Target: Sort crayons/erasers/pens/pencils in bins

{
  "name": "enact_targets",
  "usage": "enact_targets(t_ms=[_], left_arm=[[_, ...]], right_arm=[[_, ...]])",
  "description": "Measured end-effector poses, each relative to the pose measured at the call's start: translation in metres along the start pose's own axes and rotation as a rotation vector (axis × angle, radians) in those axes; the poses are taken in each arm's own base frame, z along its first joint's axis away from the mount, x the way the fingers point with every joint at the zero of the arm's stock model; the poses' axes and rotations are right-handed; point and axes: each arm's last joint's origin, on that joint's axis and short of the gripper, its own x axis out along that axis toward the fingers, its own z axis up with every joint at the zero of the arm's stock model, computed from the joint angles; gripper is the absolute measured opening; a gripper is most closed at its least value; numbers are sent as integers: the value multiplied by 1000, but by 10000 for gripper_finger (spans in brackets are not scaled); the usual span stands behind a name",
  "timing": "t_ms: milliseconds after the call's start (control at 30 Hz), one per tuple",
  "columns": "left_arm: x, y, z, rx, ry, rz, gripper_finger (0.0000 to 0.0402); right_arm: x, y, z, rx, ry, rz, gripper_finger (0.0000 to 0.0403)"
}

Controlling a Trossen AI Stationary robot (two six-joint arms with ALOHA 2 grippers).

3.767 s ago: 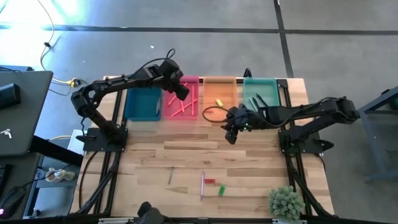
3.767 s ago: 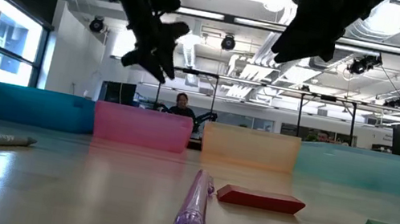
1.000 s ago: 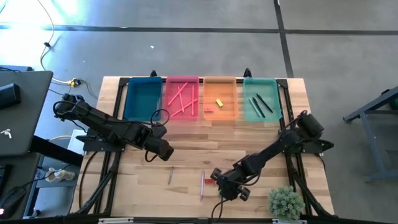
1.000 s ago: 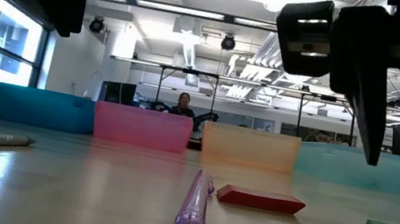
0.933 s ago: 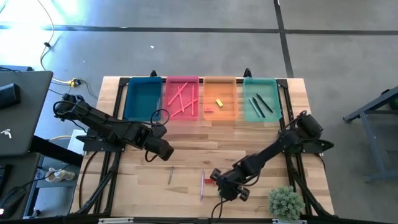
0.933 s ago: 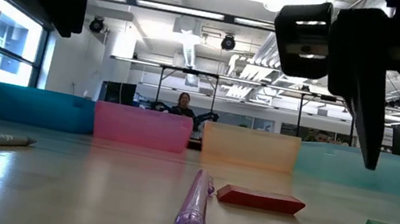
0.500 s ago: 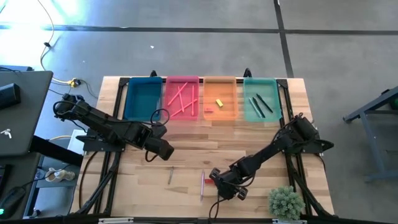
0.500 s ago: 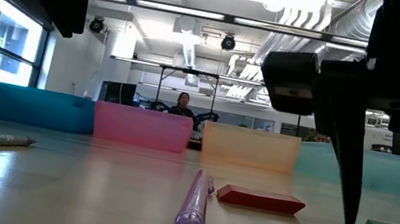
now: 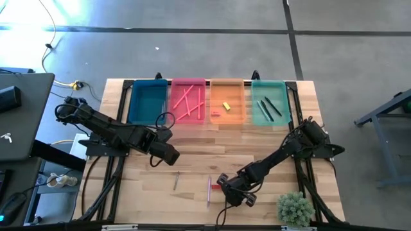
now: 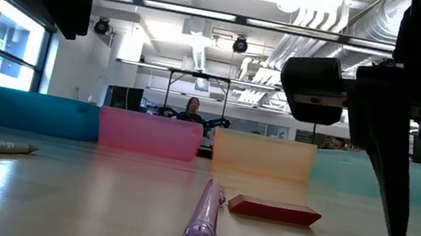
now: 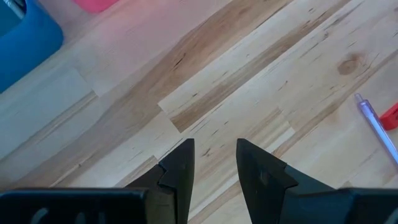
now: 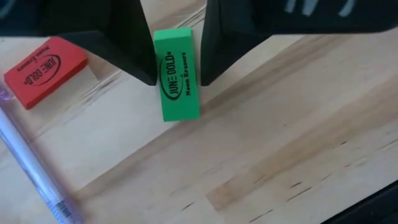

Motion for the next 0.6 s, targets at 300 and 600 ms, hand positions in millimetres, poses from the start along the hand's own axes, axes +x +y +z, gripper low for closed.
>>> enact_targets(t_ms=[300,600], left_arm=[[0,0,0,0,9,-3,106],[0,5,-5,-77,102,40,106]], right_arm=[[0,0,-3,74,30,14,88],[0,0,-4,96,32,18,85]])
